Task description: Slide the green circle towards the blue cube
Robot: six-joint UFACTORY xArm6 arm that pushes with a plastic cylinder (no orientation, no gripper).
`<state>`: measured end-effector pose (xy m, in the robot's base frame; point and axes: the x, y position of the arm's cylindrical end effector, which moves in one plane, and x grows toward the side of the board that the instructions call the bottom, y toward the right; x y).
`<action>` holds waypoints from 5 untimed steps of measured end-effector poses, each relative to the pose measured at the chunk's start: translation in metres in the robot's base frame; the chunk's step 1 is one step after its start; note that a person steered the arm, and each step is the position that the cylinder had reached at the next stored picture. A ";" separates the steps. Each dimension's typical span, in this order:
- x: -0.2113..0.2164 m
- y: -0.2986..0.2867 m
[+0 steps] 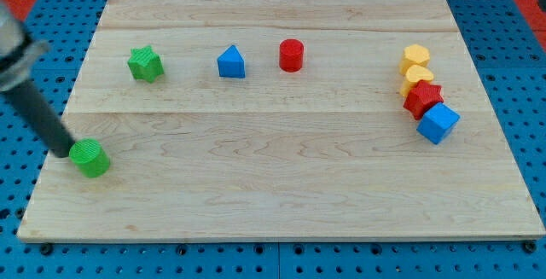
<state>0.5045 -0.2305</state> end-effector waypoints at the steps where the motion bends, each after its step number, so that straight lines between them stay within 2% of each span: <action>1: 0.006 0.106; 2: 0.003 0.086; 3: 0.009 0.008; 4: 0.039 -0.001; 5: 0.040 0.093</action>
<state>0.5440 -0.1377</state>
